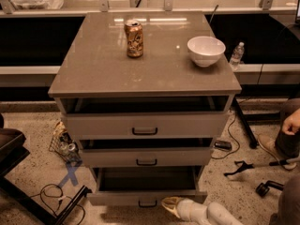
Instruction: Close bottom drawer
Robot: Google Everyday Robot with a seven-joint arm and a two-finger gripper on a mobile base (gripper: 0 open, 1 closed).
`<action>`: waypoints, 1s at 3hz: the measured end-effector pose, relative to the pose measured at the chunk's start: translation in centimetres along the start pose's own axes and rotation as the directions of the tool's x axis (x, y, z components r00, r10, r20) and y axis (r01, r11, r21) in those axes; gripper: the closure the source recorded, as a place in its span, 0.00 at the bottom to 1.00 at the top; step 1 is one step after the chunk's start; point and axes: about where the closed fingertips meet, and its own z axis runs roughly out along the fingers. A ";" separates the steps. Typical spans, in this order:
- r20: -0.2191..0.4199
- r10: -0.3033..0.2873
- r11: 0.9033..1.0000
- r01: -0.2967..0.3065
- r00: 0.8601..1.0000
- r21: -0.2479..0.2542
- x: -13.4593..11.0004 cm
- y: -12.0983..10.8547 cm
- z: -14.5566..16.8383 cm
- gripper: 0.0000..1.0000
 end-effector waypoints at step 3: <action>0.042 -0.027 0.999 0.025 0.999 0.039 0.2 -8.3 2.9 1.00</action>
Offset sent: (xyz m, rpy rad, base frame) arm 0.1228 -0.0241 0.0000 0.0204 -0.0816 -0.0356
